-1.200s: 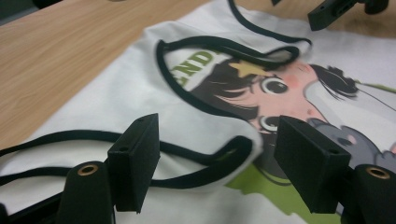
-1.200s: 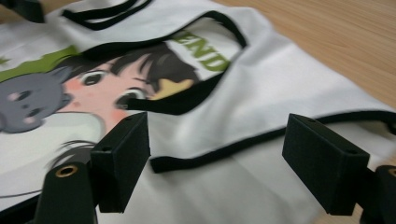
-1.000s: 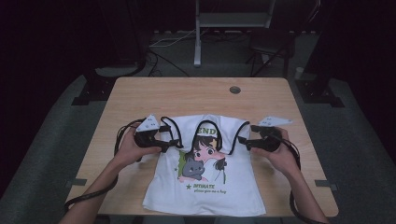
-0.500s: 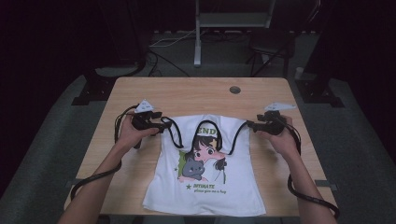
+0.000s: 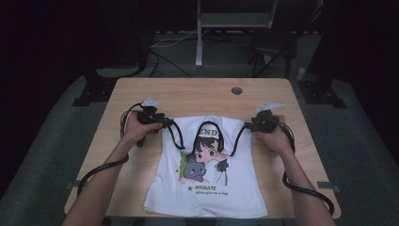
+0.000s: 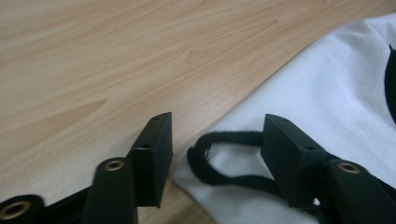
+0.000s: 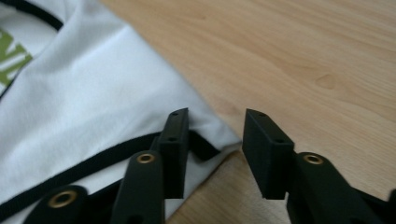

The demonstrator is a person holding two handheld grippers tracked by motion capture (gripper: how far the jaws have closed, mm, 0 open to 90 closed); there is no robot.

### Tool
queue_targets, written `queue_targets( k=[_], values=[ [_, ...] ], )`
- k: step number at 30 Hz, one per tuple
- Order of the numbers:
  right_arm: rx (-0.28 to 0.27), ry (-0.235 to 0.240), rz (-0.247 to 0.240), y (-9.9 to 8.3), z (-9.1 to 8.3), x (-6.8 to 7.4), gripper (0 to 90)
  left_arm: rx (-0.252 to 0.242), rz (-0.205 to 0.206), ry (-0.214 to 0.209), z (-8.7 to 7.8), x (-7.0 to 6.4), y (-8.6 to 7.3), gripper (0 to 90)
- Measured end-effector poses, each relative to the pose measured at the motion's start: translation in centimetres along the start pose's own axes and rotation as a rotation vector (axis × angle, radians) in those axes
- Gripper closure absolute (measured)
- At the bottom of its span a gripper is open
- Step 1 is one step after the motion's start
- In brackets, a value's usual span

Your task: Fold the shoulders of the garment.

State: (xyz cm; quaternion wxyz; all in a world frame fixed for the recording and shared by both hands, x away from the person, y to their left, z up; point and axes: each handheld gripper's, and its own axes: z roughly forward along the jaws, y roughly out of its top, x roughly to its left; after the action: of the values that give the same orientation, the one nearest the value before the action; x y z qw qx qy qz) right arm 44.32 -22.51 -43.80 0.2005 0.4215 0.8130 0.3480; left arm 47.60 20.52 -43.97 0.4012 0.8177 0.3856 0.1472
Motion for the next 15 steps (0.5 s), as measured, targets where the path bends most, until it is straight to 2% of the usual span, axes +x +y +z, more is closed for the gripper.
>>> queue_targets(
  k=[3,7,11,15],
  values=[
    [-0.003,0.008,0.004,-0.11,-0.01,0.13,70.0,0.02,0.059,0.014,0.3,-0.62,0.36,59.8],
    [-0.011,0.018,0.014,-0.2,-0.04,0.24,77.5,0.016,0.082,0.015,0.45,-0.83,0.44,72.6],
    [-0.016,0.026,0.031,-0.28,-0.02,0.09,79.2,0.019,0.105,0.039,0.41,-0.98,0.47,77.1],
    [-0.026,0.019,0.039,-0.28,0.07,0.09,80.2,0.016,0.111,0.056,0.41,-1.09,0.5,80.2]
  ],
)
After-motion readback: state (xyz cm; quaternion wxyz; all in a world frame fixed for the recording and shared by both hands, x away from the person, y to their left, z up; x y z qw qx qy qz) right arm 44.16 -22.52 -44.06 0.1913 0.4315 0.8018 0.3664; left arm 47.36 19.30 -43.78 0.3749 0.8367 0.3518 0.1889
